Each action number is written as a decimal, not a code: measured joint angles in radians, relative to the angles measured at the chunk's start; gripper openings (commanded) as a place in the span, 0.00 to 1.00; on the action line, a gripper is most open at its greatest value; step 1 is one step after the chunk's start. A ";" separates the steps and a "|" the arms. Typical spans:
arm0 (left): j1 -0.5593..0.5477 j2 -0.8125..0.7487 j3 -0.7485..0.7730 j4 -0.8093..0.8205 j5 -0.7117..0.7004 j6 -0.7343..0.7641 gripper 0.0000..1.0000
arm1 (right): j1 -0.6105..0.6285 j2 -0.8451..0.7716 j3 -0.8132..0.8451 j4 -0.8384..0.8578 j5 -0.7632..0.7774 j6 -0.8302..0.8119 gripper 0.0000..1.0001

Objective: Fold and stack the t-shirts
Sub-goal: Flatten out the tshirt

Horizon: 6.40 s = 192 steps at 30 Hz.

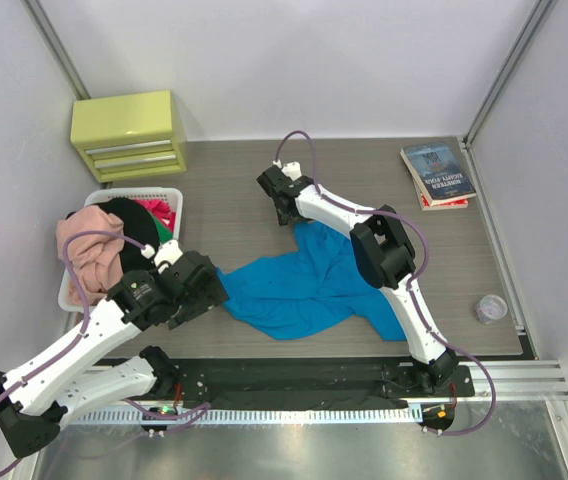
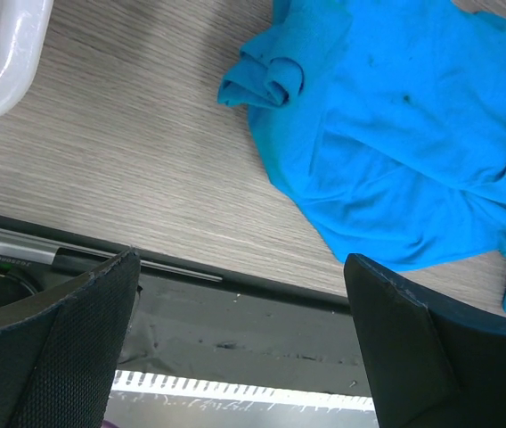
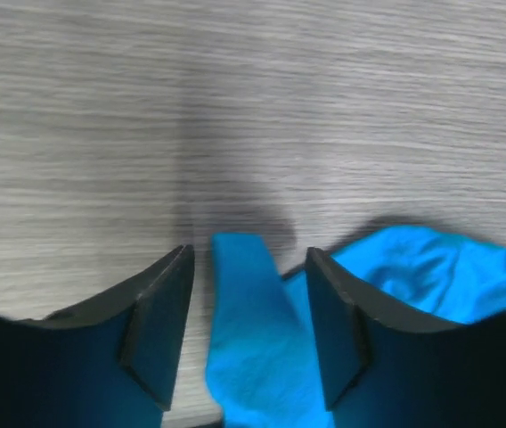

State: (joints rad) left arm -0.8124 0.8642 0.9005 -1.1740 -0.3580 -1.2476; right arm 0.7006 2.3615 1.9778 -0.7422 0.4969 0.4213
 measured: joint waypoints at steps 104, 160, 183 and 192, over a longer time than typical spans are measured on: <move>0.198 0.233 0.348 0.437 -0.095 0.351 0.00 | -0.484 -0.562 -0.185 0.168 -0.064 -0.087 0.01; 0.345 0.471 0.289 0.497 0.148 0.340 0.00 | -0.484 -0.830 -0.660 0.306 -0.230 0.050 0.01; 0.370 0.356 0.293 0.511 0.144 0.418 0.00 | -0.484 -0.994 -0.576 0.288 -0.167 -0.022 0.01; 0.470 0.383 0.392 0.465 0.151 0.458 0.00 | -0.484 -0.818 -0.398 0.256 -0.140 -0.069 0.01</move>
State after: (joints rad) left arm -0.3420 1.2469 1.2922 -0.7086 -0.2073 -0.7898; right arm 0.2165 1.5433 1.5795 -0.4866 0.3565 0.3519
